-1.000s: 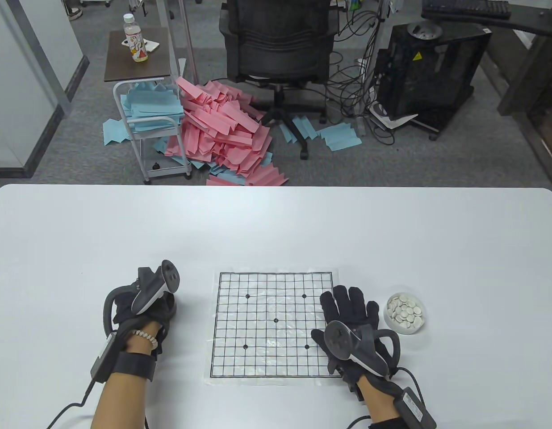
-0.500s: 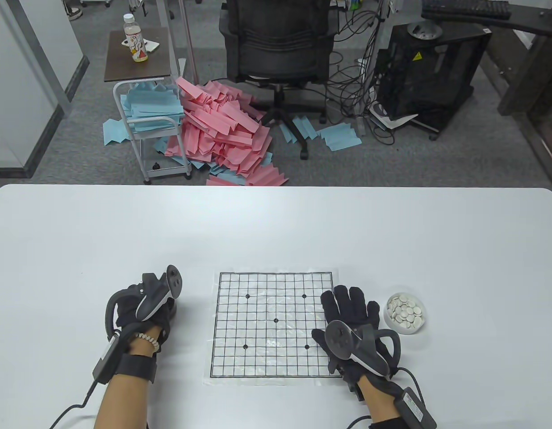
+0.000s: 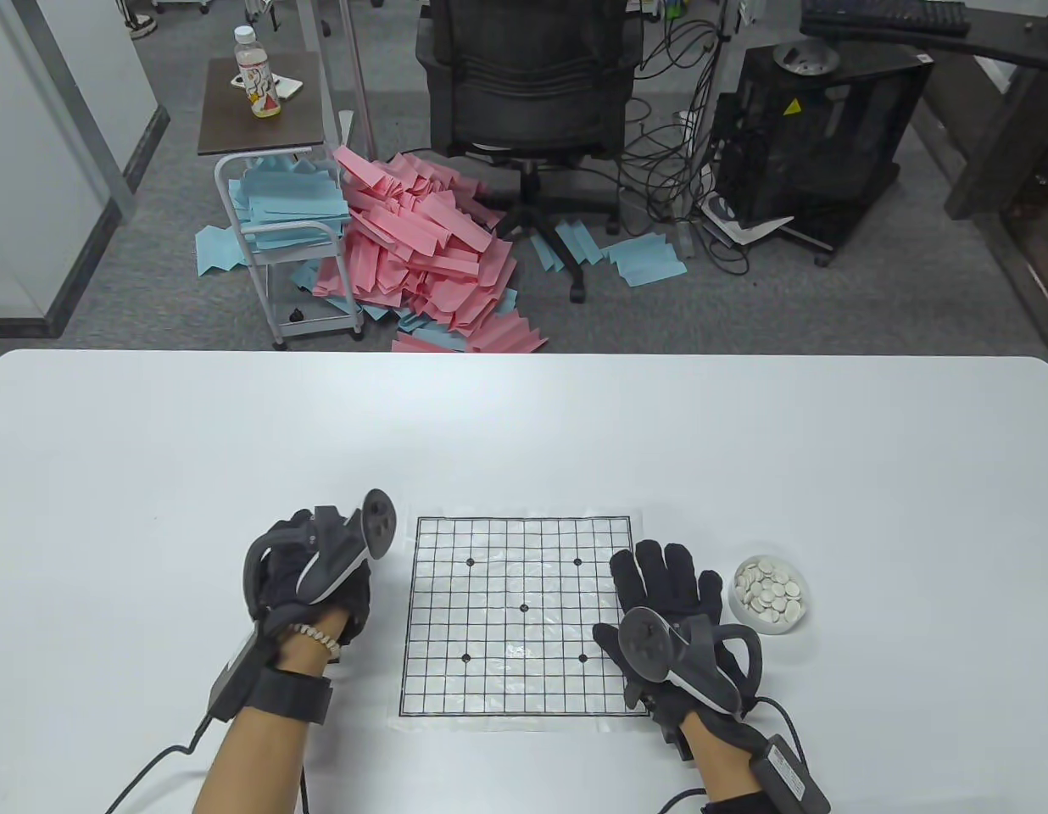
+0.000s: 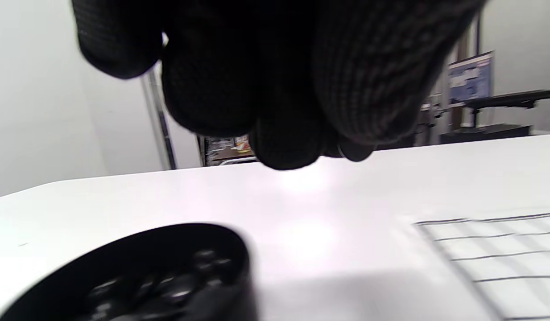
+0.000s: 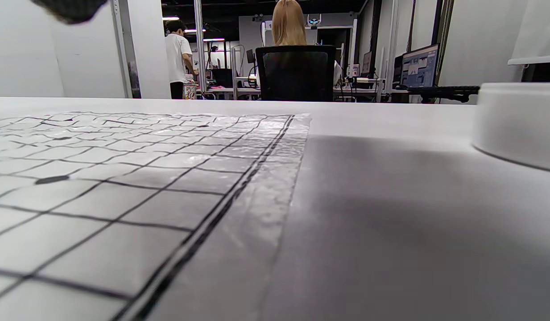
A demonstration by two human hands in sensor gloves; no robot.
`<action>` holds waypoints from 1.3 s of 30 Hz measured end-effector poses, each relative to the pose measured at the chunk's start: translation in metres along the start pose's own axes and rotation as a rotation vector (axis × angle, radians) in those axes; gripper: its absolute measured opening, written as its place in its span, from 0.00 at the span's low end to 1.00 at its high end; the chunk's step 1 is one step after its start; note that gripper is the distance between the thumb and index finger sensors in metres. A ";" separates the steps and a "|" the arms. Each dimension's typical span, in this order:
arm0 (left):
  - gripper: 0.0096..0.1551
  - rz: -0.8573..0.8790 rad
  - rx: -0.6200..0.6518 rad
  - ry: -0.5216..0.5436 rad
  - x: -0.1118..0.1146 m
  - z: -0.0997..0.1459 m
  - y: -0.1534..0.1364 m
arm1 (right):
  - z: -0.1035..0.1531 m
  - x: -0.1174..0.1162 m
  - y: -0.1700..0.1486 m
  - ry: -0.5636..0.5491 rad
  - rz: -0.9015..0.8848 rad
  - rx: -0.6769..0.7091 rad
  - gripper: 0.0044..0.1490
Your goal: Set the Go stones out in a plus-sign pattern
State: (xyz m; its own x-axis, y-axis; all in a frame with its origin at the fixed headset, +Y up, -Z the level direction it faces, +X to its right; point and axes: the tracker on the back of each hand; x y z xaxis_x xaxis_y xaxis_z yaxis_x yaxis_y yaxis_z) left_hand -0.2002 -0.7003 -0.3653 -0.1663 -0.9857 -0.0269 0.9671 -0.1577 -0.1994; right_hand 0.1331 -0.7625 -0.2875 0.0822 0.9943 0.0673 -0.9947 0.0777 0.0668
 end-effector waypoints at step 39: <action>0.22 0.143 0.215 -0.120 0.022 0.024 0.105 | 0.001 -0.001 0.000 0.018 0.009 0.013 0.56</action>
Point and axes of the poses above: the tracker on the back of each hand, its own y axis roughly to the thumb side, its own z axis roughly from the fingertips to the wrist, x = y × z, and after that the axes turned 5 degrees about -x, right-handed
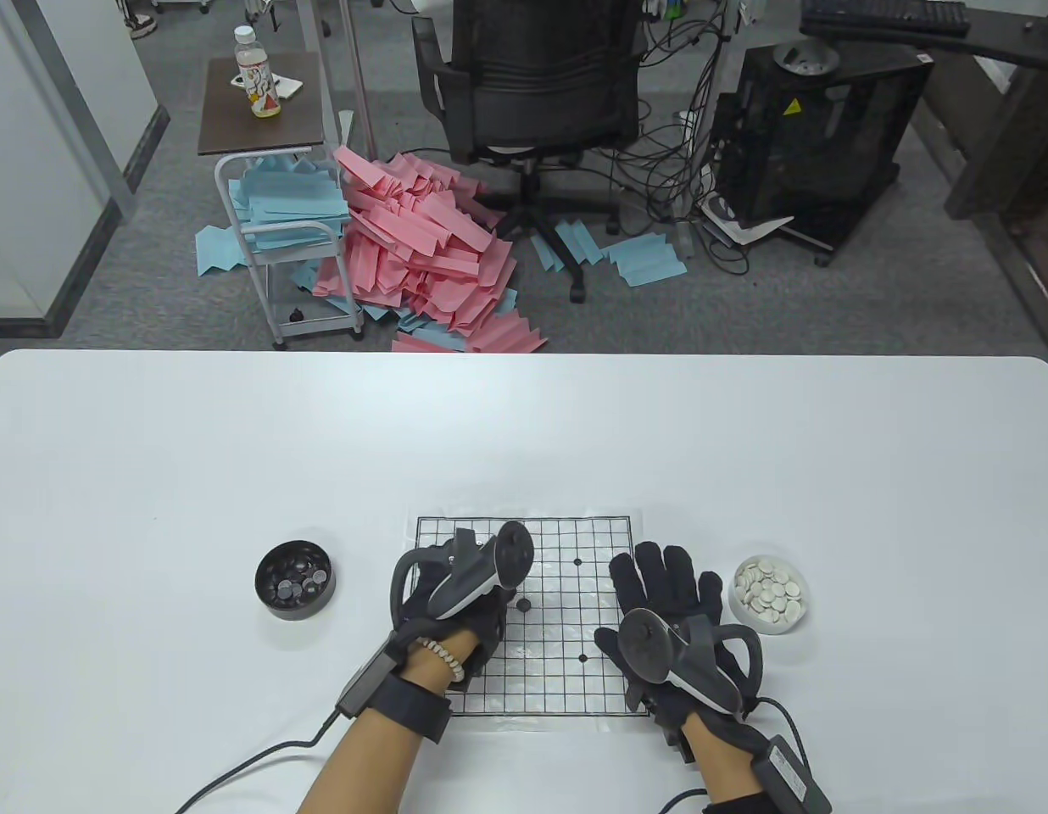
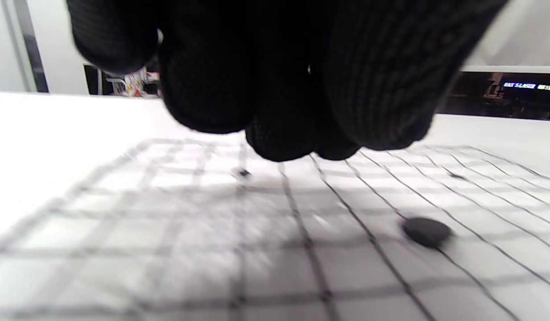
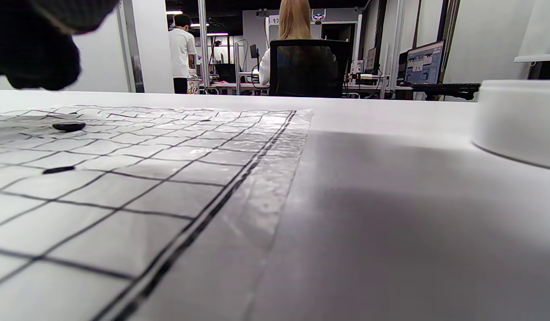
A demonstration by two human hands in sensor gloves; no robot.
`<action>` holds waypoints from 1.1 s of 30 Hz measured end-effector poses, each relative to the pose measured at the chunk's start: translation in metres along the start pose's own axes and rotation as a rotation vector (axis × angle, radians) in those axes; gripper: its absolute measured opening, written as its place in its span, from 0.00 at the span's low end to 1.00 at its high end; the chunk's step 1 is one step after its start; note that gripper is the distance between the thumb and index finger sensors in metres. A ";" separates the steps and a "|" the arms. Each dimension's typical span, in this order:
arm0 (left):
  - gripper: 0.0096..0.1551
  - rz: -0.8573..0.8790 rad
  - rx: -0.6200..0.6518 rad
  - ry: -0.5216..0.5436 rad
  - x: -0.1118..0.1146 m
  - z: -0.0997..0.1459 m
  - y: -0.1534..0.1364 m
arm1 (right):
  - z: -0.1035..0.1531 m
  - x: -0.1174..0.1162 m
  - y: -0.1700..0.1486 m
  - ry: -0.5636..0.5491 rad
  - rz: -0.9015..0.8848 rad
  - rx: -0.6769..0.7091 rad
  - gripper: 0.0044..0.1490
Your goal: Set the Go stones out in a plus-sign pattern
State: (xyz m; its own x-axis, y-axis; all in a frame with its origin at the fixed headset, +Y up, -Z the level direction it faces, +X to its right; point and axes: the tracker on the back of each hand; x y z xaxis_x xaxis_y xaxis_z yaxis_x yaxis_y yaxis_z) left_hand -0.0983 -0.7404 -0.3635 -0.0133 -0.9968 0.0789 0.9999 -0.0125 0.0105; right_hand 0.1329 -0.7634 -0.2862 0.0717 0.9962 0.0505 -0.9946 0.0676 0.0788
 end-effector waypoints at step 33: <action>0.32 -0.001 -0.539 -0.139 0.018 -0.009 -0.186 | 0.000 -0.001 0.000 0.014 0.001 -0.003 0.56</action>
Point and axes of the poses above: the tracker on the back of each hand, its own y axis roughly to the thumb side, its own z axis roughly from the fingertips to the wrist, x = y × z, and after that the axes turned 5 degrees about -x, right-handed
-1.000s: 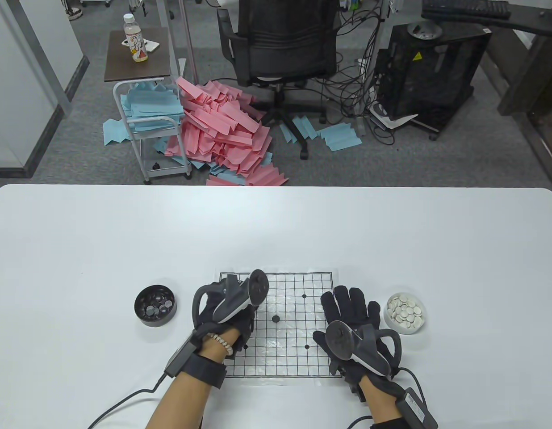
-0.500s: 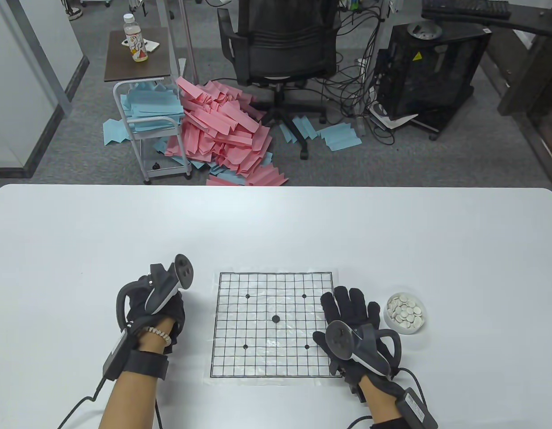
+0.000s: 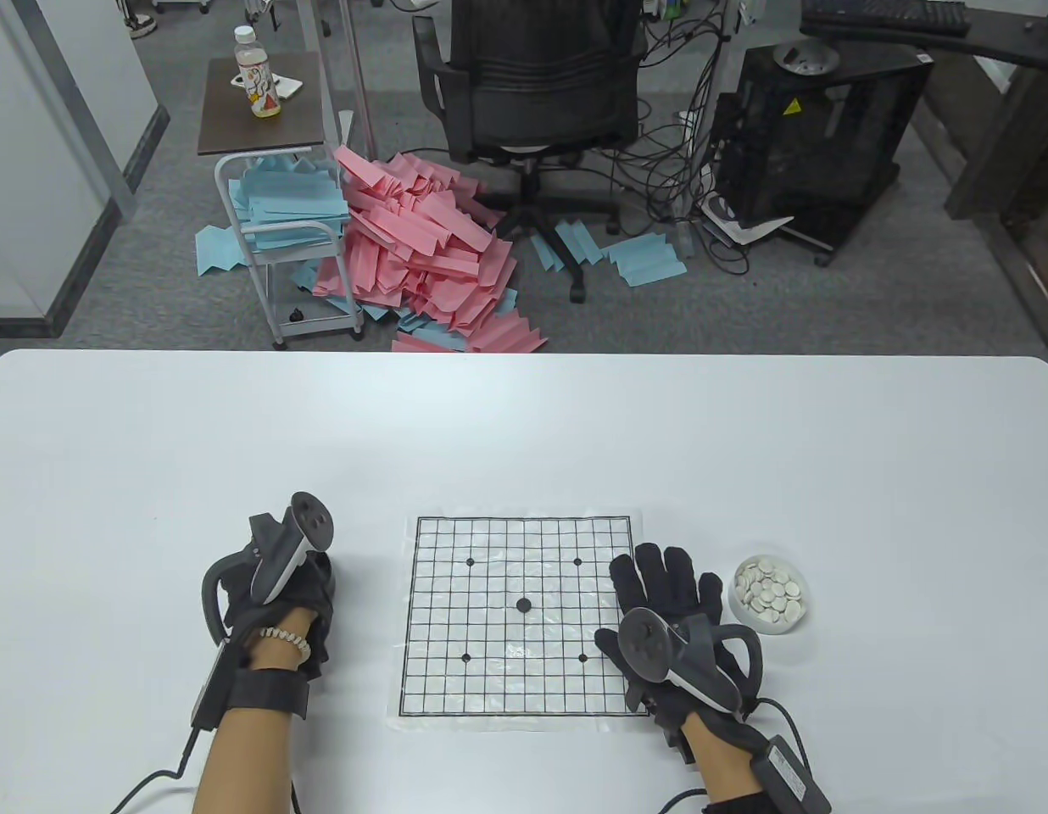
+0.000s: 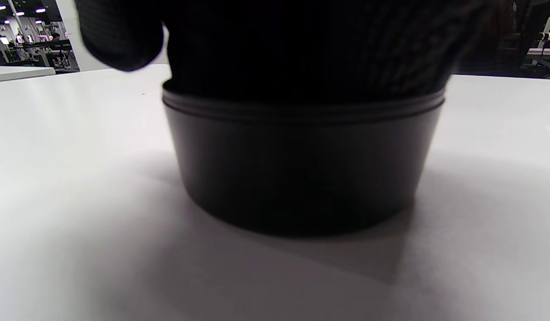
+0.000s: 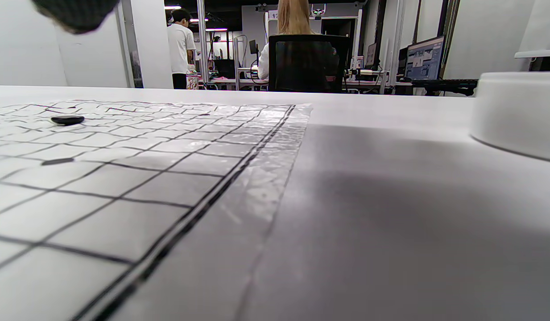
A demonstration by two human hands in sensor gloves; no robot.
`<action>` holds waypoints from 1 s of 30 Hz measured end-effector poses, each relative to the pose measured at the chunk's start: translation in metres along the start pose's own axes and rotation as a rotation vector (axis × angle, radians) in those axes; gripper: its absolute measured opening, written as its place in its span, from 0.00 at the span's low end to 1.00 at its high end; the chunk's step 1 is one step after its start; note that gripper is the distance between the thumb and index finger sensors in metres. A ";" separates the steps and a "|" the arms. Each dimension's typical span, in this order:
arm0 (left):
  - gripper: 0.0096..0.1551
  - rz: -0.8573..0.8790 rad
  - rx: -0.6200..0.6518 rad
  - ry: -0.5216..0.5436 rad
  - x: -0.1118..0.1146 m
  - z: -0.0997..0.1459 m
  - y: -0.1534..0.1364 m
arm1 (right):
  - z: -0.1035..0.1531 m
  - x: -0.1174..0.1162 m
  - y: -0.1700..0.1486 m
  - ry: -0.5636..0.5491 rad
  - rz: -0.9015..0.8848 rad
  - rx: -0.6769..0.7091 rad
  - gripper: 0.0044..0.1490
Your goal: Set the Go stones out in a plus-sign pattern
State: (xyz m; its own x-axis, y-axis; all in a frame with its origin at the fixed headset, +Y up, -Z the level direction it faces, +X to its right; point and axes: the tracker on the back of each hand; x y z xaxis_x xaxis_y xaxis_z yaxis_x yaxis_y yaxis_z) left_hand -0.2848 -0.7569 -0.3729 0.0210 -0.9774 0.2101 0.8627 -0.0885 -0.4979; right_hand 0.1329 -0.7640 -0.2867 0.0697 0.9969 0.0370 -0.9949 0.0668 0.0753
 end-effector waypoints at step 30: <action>0.22 0.007 0.217 0.242 -0.034 0.037 0.040 | 0.000 0.001 0.000 0.000 0.004 -0.001 0.56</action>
Point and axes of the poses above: the tracker on the back of each hand, its own y axis roughly to the thumb side, its own z axis roughly from the fingertips to the wrist, x = y × z, and after that the axes turned 5 degrees about -x, right-handed
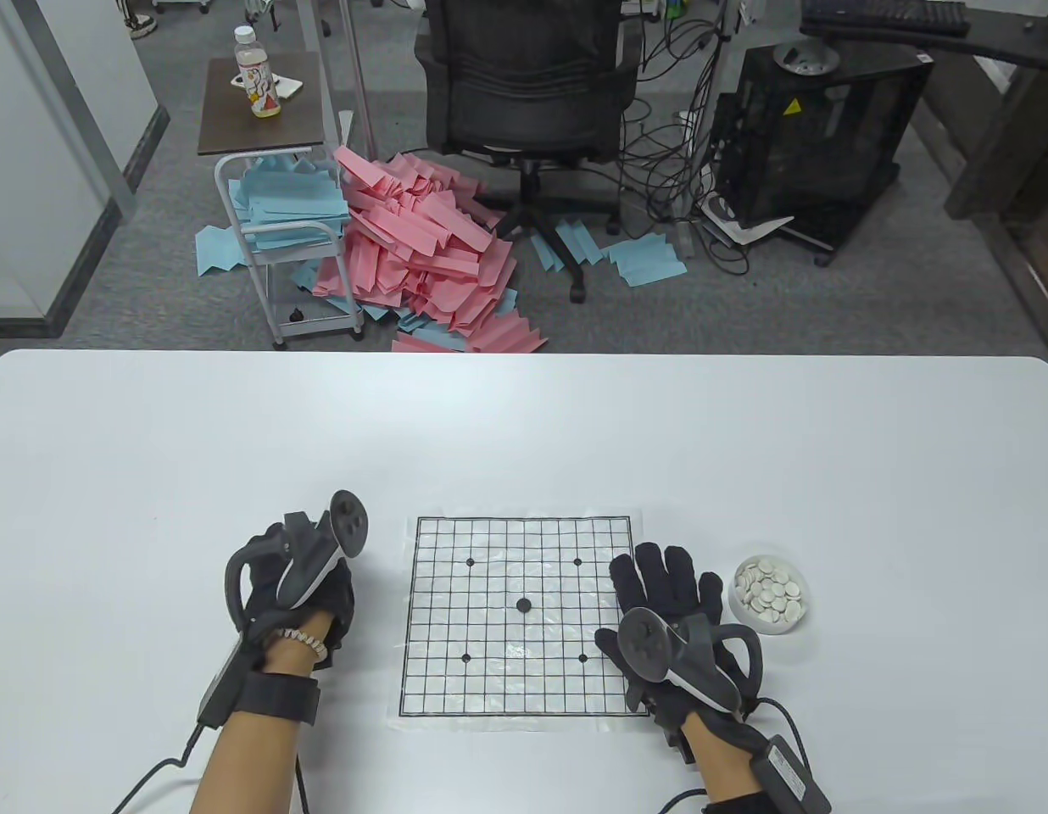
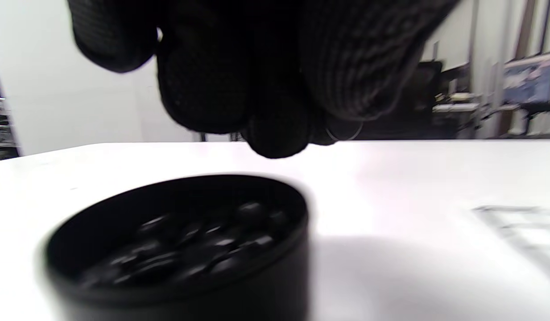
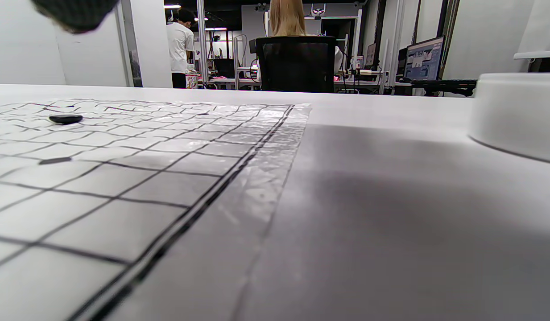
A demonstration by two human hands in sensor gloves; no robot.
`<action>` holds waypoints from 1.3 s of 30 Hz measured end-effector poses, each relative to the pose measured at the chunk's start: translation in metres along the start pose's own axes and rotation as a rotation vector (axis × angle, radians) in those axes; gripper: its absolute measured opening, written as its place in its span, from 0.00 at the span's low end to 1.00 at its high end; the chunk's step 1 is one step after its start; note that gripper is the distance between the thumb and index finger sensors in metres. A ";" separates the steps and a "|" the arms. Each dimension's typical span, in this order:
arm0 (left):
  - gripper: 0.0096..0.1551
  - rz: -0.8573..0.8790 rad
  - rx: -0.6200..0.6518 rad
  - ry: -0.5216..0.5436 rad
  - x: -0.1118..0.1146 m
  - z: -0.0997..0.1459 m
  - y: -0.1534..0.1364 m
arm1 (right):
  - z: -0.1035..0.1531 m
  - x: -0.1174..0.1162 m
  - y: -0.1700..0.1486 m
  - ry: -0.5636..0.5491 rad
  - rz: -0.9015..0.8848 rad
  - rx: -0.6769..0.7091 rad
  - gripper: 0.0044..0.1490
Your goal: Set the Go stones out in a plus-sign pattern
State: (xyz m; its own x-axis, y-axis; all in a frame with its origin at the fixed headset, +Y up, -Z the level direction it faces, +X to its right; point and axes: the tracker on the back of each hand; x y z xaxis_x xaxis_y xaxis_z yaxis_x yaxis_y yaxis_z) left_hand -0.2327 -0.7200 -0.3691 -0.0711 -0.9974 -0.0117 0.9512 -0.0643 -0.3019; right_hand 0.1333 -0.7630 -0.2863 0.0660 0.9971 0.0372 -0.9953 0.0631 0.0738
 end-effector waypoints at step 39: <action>0.21 0.107 0.318 -0.178 0.032 0.049 0.132 | 0.000 -0.001 -0.001 0.003 -0.005 0.005 0.55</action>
State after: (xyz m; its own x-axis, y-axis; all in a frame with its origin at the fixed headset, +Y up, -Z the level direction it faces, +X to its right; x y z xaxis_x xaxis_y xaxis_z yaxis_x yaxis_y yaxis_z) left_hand -0.0945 -0.7621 -0.3626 0.0604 -0.9873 0.1467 0.9981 0.0616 0.0030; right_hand 0.1338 -0.7637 -0.2867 0.0708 0.9969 0.0335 -0.9946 0.0680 0.0785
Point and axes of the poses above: the tracker on the back of each hand, its own y axis roughly to the thumb side, its own z axis roughly from the fingertips to the wrist, x = y × z, and after that the axes turned 5 degrees about -x, right-handed
